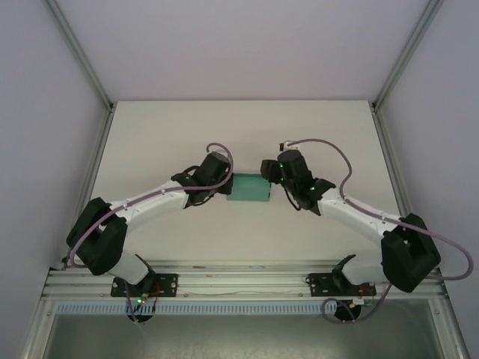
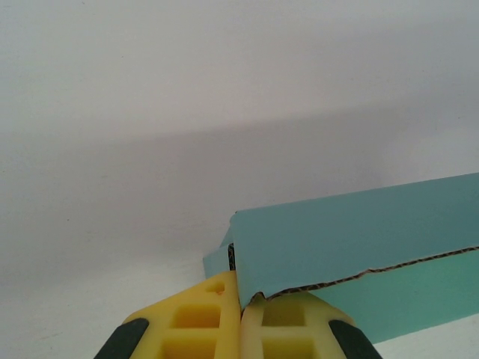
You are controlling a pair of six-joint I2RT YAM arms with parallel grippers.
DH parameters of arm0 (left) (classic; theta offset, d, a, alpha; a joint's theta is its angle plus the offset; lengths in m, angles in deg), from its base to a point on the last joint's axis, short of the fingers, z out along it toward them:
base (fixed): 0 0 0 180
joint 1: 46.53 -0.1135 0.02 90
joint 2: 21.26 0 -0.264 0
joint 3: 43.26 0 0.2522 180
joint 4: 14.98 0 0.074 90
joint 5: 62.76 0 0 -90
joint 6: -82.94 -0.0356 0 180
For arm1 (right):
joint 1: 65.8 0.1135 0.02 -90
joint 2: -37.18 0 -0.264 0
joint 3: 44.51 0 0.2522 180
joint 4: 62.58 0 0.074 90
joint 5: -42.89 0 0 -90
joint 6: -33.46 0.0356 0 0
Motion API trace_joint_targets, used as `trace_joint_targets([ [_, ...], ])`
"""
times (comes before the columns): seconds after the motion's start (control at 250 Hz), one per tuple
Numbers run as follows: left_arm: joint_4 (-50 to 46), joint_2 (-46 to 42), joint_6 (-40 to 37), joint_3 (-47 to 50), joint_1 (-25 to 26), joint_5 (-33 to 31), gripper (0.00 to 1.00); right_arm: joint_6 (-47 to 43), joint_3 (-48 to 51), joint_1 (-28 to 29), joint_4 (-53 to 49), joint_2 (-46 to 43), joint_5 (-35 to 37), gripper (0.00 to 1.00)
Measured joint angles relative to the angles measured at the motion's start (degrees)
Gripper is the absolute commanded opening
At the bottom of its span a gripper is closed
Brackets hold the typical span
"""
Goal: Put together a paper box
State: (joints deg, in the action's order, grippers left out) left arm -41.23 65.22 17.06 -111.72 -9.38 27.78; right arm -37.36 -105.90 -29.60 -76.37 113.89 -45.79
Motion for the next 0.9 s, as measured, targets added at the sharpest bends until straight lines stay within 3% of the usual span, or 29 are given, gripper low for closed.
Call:
trace_joint_targets([
  [0.104,-0.1,0.0,-0.2,-0.2,0.0,0.0,0.00,1.3,-0.1,-0.2,-1.0,1.7,-0.8,0.48],
  [0.272,-1.2,0.0,-1.5,-0.8,0.0,0.5,0.14,3.5,1.2,-0.2,-1.0,2.6,-1.6,0.42],
  [0.44,-5.1,-0.1,-3.6,-2.1,0.0,1.2,0.37,5.6,3.1,-0.3,1.0,2.7,-2.6,0.41],
  [0.528,-7.8,-0.6,-5.2,-2.8,0.0,2.3,0.43,6.6,4.2,-0.3,1.7,3.0,-2.9,0.40],
  [0.76,-12.5,-3.4,-7.1,-4.7,0.4,6.8,0.78,8.1,5.3,-0.4,3.6,3.0,-3.1,0.38],
  [0.899,-12.8,-5.3,-6.6,-6.6,0.6,8.0,0.83,8.7,5.3,-0.4,4.4,3.5,-3.1,0.37],
])
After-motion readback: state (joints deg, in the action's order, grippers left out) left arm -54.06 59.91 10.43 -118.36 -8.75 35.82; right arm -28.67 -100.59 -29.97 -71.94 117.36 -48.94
